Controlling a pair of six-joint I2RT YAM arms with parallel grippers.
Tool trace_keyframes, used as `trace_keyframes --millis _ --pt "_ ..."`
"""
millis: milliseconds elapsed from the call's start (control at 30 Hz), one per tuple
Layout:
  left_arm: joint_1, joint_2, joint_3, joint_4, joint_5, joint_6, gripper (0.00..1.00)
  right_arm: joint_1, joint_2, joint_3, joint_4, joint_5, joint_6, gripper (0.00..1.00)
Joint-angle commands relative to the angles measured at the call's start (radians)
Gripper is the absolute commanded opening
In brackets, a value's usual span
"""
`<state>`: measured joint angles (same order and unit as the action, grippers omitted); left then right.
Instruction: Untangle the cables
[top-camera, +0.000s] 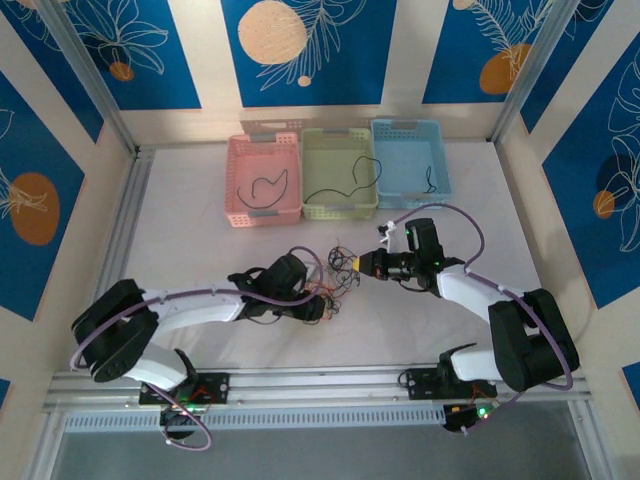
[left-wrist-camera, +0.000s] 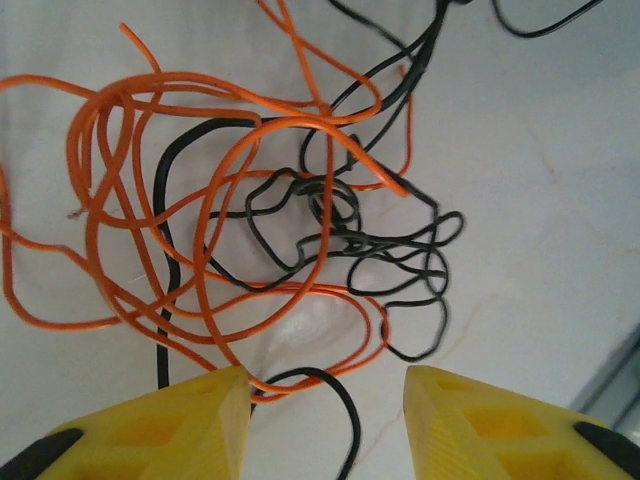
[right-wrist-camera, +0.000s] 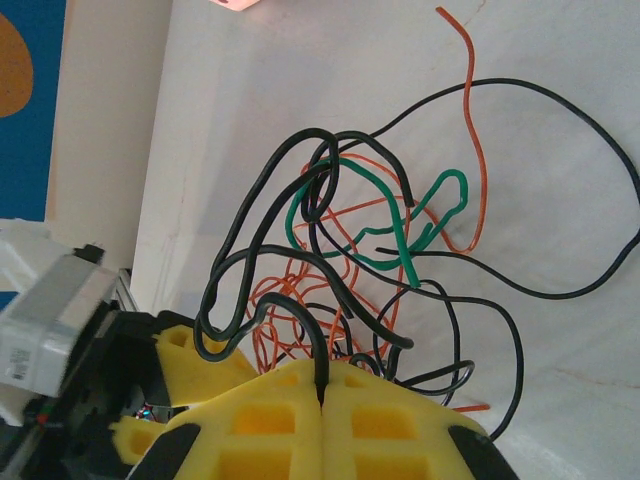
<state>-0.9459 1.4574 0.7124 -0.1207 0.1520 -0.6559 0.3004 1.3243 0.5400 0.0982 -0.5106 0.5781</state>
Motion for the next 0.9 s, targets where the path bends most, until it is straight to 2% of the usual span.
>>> trace_keyframes --millis 0,233,467,633,800,867 --pt "-0.01 0.027 0.045 -0.024 -0.086 0.0 0.43 -0.004 0.0 -0.007 0.004 -0.036 0.005 0.0" --pt "-0.012 0.038 0.045 -0.076 -0.178 0.001 0.39 -0.004 0.001 -0.007 0.004 -0.039 0.005 0.0" --pt "-0.012 0.075 0.052 -0.049 -0.158 -0.001 0.36 -0.004 0.0 -0.009 0.005 -0.038 0.006 0.0" --pt "-0.01 0.092 0.058 -0.05 -0.166 0.004 0.26 -0.004 0.001 -0.007 0.005 -0.04 0.006 0.0" --pt "-0.012 0.055 0.049 -0.07 -0.191 0.011 0.0 -0.003 0.0 -0.009 0.005 -0.039 0.006 0.0" --pt "-0.011 0.017 0.049 -0.099 -0.21 0.017 0.0 -0.004 -0.001 -0.008 0.005 -0.039 0.005 0.0"
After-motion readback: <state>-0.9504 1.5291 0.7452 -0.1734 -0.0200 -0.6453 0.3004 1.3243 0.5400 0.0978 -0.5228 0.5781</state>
